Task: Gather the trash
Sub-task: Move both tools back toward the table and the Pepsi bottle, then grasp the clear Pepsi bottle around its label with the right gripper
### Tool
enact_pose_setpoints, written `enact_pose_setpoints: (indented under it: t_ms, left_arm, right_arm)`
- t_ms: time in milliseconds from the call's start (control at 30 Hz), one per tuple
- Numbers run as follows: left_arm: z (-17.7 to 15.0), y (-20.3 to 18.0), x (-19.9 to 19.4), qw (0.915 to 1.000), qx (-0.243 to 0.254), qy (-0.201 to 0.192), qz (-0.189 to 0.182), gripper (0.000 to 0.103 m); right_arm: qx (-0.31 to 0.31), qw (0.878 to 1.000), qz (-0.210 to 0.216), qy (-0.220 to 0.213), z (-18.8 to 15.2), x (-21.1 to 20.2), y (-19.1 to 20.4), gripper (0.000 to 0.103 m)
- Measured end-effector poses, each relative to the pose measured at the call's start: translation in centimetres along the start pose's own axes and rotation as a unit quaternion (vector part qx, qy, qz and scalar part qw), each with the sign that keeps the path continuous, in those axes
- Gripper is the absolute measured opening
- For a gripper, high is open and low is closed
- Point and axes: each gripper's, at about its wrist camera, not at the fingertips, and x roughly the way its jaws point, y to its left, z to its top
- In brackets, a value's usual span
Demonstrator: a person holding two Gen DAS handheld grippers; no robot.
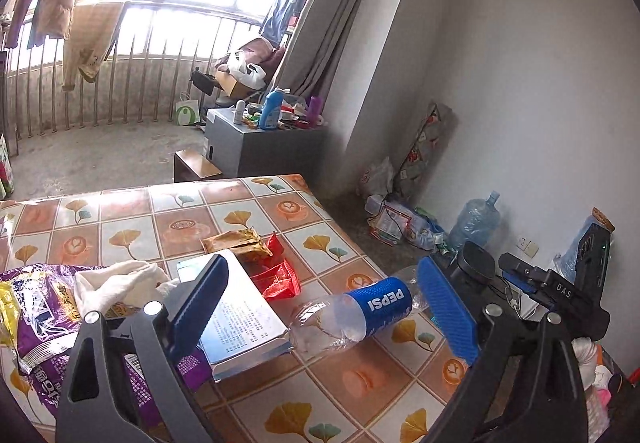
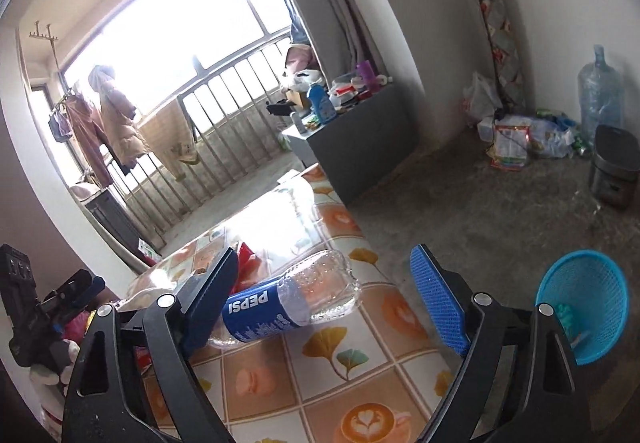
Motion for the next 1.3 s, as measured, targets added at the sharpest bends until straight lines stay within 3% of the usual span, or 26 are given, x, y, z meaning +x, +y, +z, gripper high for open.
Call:
enact_pose_setpoints:
  t_ms: [167, 367, 533, 567, 667, 767, 1000, 1167, 1300]
  left_arm:
    - [-0.1, 1.6, -0.6, 0.9997, -0.013, 0.007, 0.019, 0.08]
    - [-2.4, 1.0, -1.4, 0.9994, 0.007, 0.032, -0.011, 0.058]
    - [-5.5, -0.9, 0.2, 0.9931, -0.005, 0.088, -0.077, 0.035]
    - [-6.3, -1.4, 1.0, 0.9914, -0.005, 0.102, -0.082, 0.03]
    - [-8.5, -2.4, 3.3, 0.9875, -0.007, 0.134, -0.082, 0.02]
    - [-9.9, -2.7, 5.3, 0.9839, -0.018, 0.157, -0.083, 0.015]
    - [-11.3, -2.9, 7.6, 0.979, -0.027, 0.182, -0.089, 0.009]
    - [-11.6, -3.2, 8.4, 0.9776, -0.023, 0.187, -0.093, 0.008]
    - [-11.7, -3.9, 8.8, 0.9764, -0.021, 0.191, -0.1, 0.008]
  right_arm:
    - [-0.045, 0.998, 0.017, 0.028, 0.1, 1.9, 2.3, 0.08]
    - [-0.142, 0.986, 0.047, 0.08, 1.6, 7.7, 6.0, 0.078]
    - [-0.159, 0.962, 0.086, 0.205, 2.1, 14.8, 7.1, 0.062]
    - [-0.154, 0.955, 0.092, 0.236, 1.8, 16.1, 7.1, 0.056]
    - [-0.155, 0.93, 0.089, 0.32, 0.3, 18.1, 6.8, 0.055]
    - [-0.156, 0.913, 0.097, 0.364, -0.8, 17.2, 6.2, 0.055]
    - [-0.121, 0.894, 0.128, 0.411, -3.3, 11.0, 4.3, 0.056]
    - [-0.076, 0.89, 0.159, 0.421, -5.5, 7.5, 3.2, 0.056]
    - [-0.051, 0.895, 0.163, 0.412, -6.7, 6.4, 2.8, 0.056]
